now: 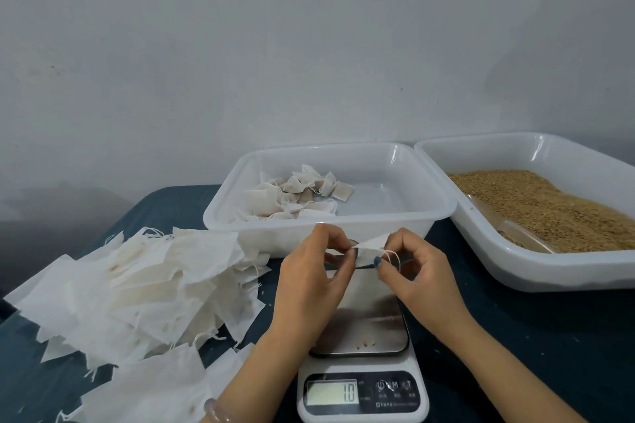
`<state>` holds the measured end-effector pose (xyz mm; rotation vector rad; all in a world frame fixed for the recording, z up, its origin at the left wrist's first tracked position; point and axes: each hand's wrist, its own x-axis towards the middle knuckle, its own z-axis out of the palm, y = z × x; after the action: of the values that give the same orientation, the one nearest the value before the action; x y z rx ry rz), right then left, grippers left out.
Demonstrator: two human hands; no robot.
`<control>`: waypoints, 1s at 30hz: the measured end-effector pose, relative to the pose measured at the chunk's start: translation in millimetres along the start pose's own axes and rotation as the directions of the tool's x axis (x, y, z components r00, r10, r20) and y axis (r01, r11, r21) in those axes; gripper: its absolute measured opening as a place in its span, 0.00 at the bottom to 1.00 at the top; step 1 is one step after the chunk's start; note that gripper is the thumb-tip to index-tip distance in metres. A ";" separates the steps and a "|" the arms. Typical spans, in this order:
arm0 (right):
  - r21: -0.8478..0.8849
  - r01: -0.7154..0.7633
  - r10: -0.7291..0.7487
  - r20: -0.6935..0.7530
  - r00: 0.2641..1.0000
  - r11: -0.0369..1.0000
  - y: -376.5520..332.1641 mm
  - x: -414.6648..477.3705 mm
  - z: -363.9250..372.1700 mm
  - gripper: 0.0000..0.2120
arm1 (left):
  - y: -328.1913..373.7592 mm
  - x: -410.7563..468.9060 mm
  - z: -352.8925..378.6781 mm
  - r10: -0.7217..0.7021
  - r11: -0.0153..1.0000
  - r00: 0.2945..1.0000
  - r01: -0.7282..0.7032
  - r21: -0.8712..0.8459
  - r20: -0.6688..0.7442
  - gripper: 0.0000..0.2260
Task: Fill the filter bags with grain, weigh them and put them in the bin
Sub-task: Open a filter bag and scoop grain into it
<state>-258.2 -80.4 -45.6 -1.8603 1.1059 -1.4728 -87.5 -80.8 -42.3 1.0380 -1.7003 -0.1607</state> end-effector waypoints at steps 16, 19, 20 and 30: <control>-0.611 0.581 -0.688 0.079 0.721 0.539 -6.1 -8.6 2.1 0.10 | 4.6 3.6 -1.0 -0.081 0.988 0.996 0.073 -0.135 -0.048 0.13; -0.645 0.669 -0.731 0.243 0.637 0.369 -6.1 -7.7 6.2 0.12 | 5.4 4.6 -1.3 -0.132 0.978 0.991 0.124 -0.171 -0.035 0.14; -0.652 0.672 -0.718 0.274 0.640 0.351 -5.4 -7.3 6.7 0.13 | 5.8 5.0 -1.8 -0.143 0.973 0.989 0.136 -0.188 -0.025 0.14; -0.735 0.520 -0.591 0.203 0.781 0.434 1.7 -2.0 -4.0 0.08 | 11.5 6.6 -4.3 -0.186 0.914 0.982 0.185 -0.360 0.033 0.12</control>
<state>-262.7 -79.2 -46.9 -3.0478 1.3641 -1.5369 -90.5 -76.8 -29.3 0.9160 -1.4947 -0.5760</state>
